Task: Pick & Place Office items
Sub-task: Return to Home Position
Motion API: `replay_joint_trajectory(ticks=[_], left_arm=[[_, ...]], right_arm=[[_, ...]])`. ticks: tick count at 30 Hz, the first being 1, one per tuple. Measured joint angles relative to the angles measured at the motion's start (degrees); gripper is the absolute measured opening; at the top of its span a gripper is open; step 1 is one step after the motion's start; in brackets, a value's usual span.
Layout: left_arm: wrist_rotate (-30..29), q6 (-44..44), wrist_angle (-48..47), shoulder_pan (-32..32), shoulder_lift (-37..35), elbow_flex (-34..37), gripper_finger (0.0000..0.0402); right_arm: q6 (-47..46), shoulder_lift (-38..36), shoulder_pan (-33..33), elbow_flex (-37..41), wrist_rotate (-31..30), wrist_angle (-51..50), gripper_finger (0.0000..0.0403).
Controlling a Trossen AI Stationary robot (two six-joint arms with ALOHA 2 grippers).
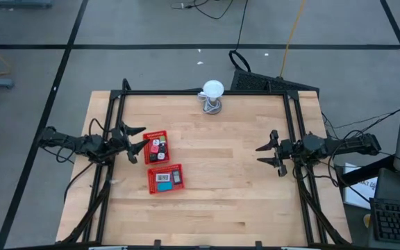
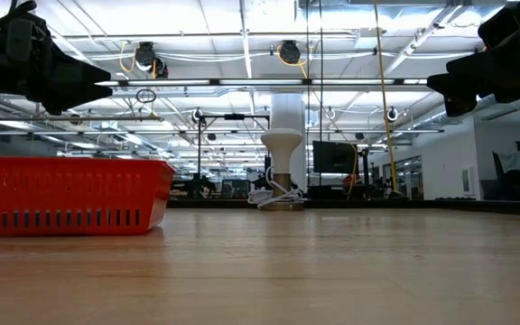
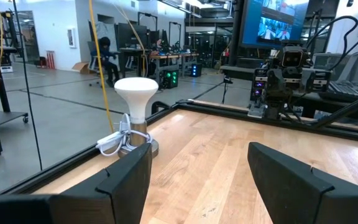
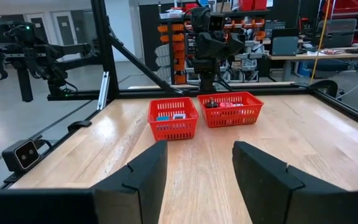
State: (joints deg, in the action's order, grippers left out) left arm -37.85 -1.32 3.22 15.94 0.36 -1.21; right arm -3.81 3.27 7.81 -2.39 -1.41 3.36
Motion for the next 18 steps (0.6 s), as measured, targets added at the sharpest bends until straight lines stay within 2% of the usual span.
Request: replay_joint_trajectory(ticks=[18], left_arm=[[0.0,0.0,0.0,0.0,0.0,0.0,0.0269]], right_arm=[[0.0,0.0,0.0,0.0,0.0,0.0,0.0173]])
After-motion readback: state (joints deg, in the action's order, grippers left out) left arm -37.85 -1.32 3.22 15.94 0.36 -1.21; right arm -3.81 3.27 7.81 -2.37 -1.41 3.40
